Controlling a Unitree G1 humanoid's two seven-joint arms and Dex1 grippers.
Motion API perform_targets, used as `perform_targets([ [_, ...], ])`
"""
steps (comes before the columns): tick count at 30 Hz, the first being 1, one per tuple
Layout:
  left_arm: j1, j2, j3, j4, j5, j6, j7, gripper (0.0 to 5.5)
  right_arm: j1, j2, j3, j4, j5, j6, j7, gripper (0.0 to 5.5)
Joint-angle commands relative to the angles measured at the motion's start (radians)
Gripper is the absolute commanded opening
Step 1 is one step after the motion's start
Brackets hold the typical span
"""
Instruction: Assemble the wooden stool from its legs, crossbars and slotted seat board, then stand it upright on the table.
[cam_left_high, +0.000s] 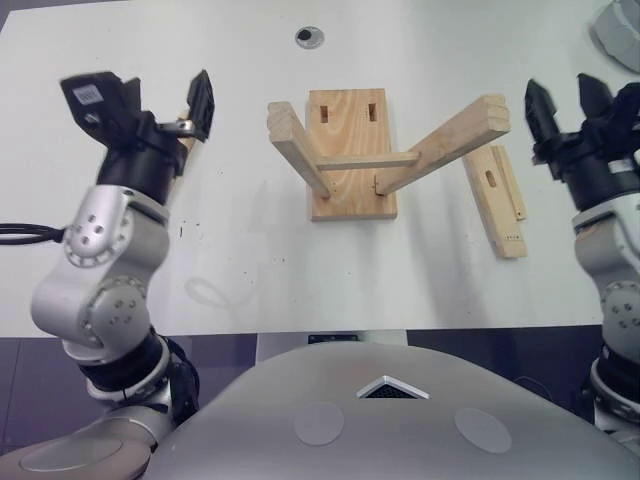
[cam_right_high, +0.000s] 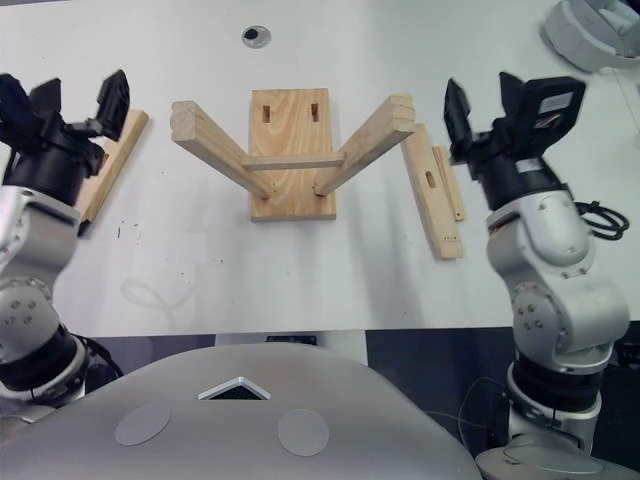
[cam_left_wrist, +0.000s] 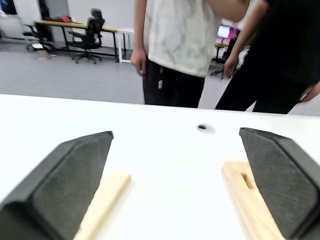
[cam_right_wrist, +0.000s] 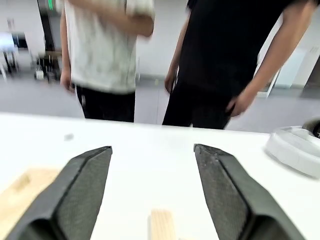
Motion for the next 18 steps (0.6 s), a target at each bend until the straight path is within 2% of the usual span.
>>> perform_targets([
  [1, -0.029, -0.057, -0.111, -0.060, 0.055, 0.031, 0.071, 4.65, -0.016, 0.033, 0.049, -0.077, -0.058, 0.013, -0.012, 3.05],
  [3, -0.086, -0.103, -0.175, -0.079, 0.055, 0.061, 0.100, 4.65, -0.074, 0.059, 0.082, -0.111, -0.049, 0.055, -0.024, 3.05],
  [7, -0.192, -0.164, -0.301, -0.047, 0.084, 0.124, 0.124, 4.65, -0.181, 0.085, 0.219, -0.146, -0.059, 0.183, -0.033, 3.05],
  [10, -0.180, -0.161, -0.306, -0.038, 0.120, 0.136, 0.111, 4.65, -0.207, 0.098, 0.235, -0.140, -0.079, 0.224, -0.022, 3.05],
  [13, -0.142, -0.090, -0.215, -0.023, 0.155, 0.104, 0.045, 4.65, -0.167, 0.101, 0.139, -0.103, -0.136, 0.196, -0.025, 3.05],
  [15, -0.070, 0.010, -0.136, 0.075, 0.196, 0.023, -0.061, 4.65, -0.096, 0.063, 0.069, 0.005, -0.213, 0.118, 0.012, 3.05],
  [17, -0.020, 0.098, -0.174, 0.247, 0.265, -0.106, -0.194, 4.65, -0.065, 0.014, 0.127, 0.145, -0.273, 0.062, 0.105, 3.05],
  [18, -0.025, 0.097, -0.200, 0.370, 0.275, -0.174, -0.269, 4.65, -0.067, -0.025, 0.225, 0.226, -0.321, 0.033, 0.185, 3.05],
])
